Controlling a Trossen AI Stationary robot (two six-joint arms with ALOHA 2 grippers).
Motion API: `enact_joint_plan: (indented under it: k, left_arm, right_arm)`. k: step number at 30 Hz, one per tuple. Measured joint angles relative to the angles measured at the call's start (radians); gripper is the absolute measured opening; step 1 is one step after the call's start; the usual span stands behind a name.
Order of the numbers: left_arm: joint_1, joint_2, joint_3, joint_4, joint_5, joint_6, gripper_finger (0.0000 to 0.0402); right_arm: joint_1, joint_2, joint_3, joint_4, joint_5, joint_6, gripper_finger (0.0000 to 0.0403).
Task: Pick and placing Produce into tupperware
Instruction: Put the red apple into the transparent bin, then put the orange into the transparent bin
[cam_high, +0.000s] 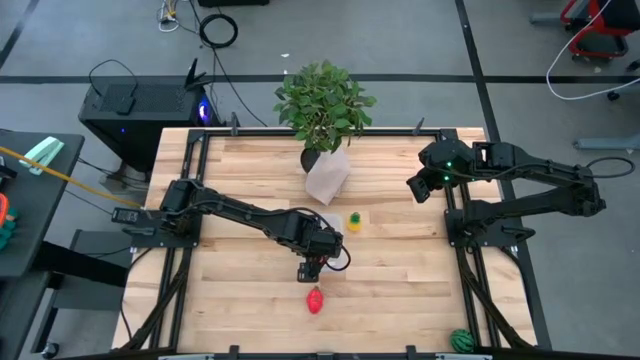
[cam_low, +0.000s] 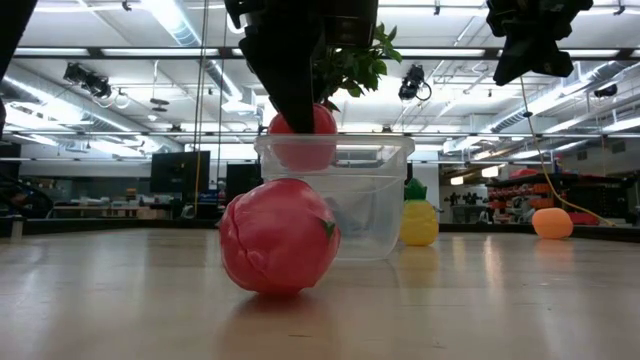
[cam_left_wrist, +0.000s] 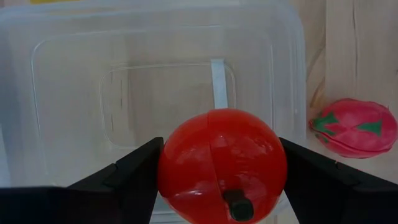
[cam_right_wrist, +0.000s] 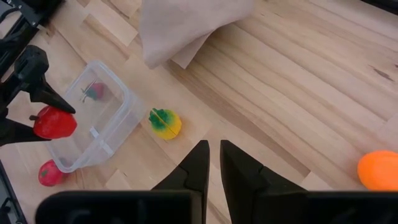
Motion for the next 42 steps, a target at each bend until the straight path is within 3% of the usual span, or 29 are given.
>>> enact_joint_plan:
  k: [18,31,42]
  left_arm:
    - [0.0,-0.001,0.0,0.007,0.0,-0.011,0.0296]
    - [-0.001,-0.001,0.0,0.008,0.0,-0.01,0.0359]
    - [-0.001,-0.001,0.0,0.009,0.0,0.009,0.0355]
  right_arm:
    - [0.0,0.0,0.0,0.0,-0.004,0.0,0.0046]
    - [0.0,0.0,0.0,0.0,-0.005,0.0,0.0046]
    - [0.0,0.0,0.0,0.0,-0.005,0.0,0.0046]
